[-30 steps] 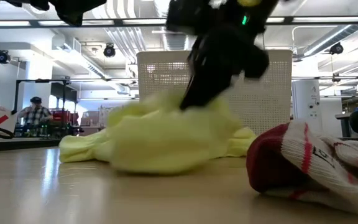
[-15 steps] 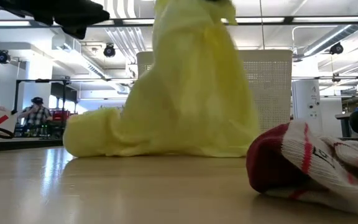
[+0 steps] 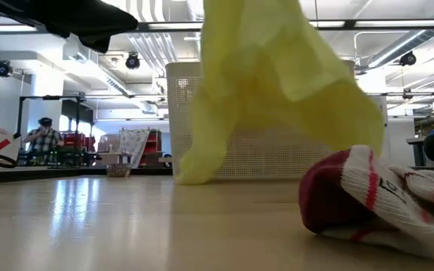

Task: Sort clothes
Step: Put the yellow shirt into the white bin

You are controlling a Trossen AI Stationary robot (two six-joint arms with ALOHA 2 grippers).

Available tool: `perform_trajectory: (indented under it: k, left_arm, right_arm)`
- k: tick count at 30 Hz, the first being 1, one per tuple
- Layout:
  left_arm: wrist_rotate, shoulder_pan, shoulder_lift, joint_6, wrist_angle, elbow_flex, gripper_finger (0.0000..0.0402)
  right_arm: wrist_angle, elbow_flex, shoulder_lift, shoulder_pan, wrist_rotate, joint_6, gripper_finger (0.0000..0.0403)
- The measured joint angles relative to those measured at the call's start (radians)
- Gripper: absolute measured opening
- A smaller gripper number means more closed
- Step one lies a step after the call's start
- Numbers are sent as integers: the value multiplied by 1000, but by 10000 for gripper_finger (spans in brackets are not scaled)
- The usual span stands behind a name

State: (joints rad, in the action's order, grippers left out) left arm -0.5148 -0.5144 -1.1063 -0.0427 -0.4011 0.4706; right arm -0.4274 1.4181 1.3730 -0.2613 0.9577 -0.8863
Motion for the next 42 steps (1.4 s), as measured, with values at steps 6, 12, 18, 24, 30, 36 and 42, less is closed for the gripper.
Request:
perform_trajectory:
  k: [6, 12, 18, 24, 30, 36, 42]
  left_arm:
    - [0, 0, -42, 0, -28, 0, 13]
    - [0, 1, -90, 3, -55, 0, 15]
    - [0, 1, -114, -28, -123, 0, 4]
    - [0, 1, -112, -35, -131, 0, 3]
    - [1, 1, -113, -34, -130, 0, 1]
    - [0, 1, -109, -33, -126, 0, 1]
    - [0, 0, -108, -27, -122, 0, 1]
  right_arm:
    - [-3, 162, 44, 96, -131, -42, 7]
    - [2, 370, 129, 195, -223, -79, 7]
    - [4, 643, 264, 263, -295, -173, 7]
    - [140, 917, 397, 327, -348, -242, 7]
    - [301, 890, 405, 361, -289, -201, 7]
    - [608, 872, 406, 408, -169, -47, 7]
    - [1134, 872, 395, 476, -164, 343, 7]
